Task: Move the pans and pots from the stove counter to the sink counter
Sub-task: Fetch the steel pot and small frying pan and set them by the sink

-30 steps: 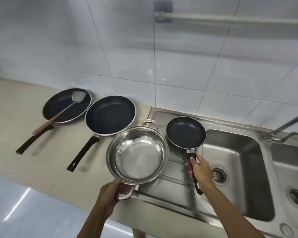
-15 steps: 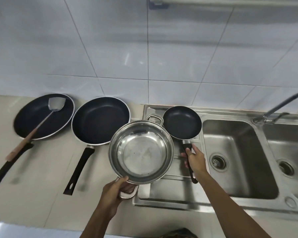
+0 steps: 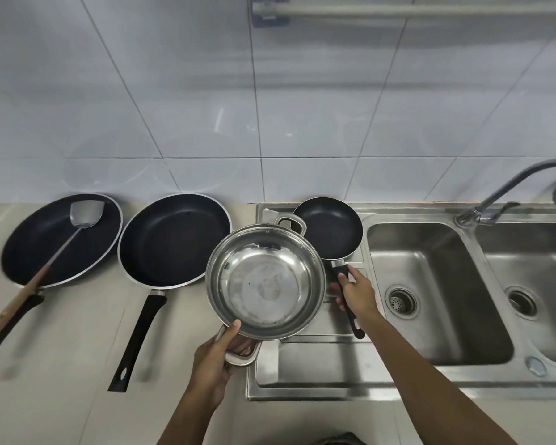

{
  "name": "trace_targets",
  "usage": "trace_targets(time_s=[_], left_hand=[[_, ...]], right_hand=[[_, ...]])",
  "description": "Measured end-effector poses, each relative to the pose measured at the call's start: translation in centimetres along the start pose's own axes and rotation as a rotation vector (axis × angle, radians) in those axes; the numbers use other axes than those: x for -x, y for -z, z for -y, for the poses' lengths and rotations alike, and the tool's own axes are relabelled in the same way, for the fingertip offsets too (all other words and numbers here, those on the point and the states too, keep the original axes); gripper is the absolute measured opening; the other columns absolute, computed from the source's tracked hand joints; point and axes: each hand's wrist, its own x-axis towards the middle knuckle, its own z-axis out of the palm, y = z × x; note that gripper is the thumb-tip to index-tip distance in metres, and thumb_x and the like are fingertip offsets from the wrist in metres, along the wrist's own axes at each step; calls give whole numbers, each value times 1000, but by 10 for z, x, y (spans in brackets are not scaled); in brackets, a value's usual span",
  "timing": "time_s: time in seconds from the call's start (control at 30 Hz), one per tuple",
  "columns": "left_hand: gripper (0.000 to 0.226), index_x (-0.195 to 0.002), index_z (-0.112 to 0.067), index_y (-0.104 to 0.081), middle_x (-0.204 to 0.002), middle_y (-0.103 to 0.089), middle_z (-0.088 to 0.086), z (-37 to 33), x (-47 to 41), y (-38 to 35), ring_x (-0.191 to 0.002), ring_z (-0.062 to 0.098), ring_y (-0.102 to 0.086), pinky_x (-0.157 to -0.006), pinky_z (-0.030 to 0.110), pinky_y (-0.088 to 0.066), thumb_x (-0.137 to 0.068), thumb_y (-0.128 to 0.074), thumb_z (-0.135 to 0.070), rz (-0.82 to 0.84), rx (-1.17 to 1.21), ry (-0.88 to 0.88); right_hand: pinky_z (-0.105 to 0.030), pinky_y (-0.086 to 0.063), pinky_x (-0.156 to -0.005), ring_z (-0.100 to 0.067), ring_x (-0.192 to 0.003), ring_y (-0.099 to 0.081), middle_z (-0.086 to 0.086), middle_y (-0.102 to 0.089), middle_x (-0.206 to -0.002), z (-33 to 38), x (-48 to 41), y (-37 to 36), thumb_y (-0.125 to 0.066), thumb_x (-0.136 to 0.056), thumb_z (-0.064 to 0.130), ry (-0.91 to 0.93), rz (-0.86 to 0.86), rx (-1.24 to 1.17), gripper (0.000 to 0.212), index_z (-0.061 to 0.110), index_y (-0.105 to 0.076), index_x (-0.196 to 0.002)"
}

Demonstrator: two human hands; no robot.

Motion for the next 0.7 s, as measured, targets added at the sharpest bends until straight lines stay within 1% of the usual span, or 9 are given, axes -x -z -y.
trace_targets(time_s=[0.17,0.37,0.5,0.6,0.7], left_hand=[[30,-107,-2,-79,-105,-79,22,-1,-1,-4,-99,31,-78,-86,39,-57,-87,-77,-24,-46,-3,-6],[33,-112,-2,-76,-106,-79,21,0,0,-9,-101,29,-77,-87,40,-57,-88,-76,-25,-58,-9,-9],[36,-114,1,-74,-108,-79,22,2,3,-13,-103,31,-76,-92,42,-57,-88,-76,-24,-60,5,-10],[36,-115,1,-73,-108,-78,22,2,4,-16,-105,32,-76,-96,44,-56,-88,-76,-23,-61,12,-16],[37,-116,1,-73,-110,-78,22,4,5,-17,-107,31,-75,-101,46,-54,-89,-76,-24,-50,22,-11]], right_hand=[[-25,-49,-43,-19,-51,-62,-8,-79,-87,0,0,1,-53,-103,24,-18,25,-11,37,25,-55,-140],[-27,-51,-46,-18,-52,-64,-9,-79,-88,-4,2,5,-53,-104,24,1,48,-5,32,24,-57,-136],[-28,-53,-44,-17,-48,-65,-10,-79,-83,-8,5,8,-53,-103,21,26,55,-10,28,25,-61,-130],[-29,-55,-45,-19,-49,-65,-15,-78,-84,-9,8,9,-53,-103,19,30,76,-36,26,25,-62,-127],[-30,-54,-45,-21,-49,-66,-16,-78,-83,-10,11,10,-53,-104,19,26,85,-51,26,26,-62,-127]])
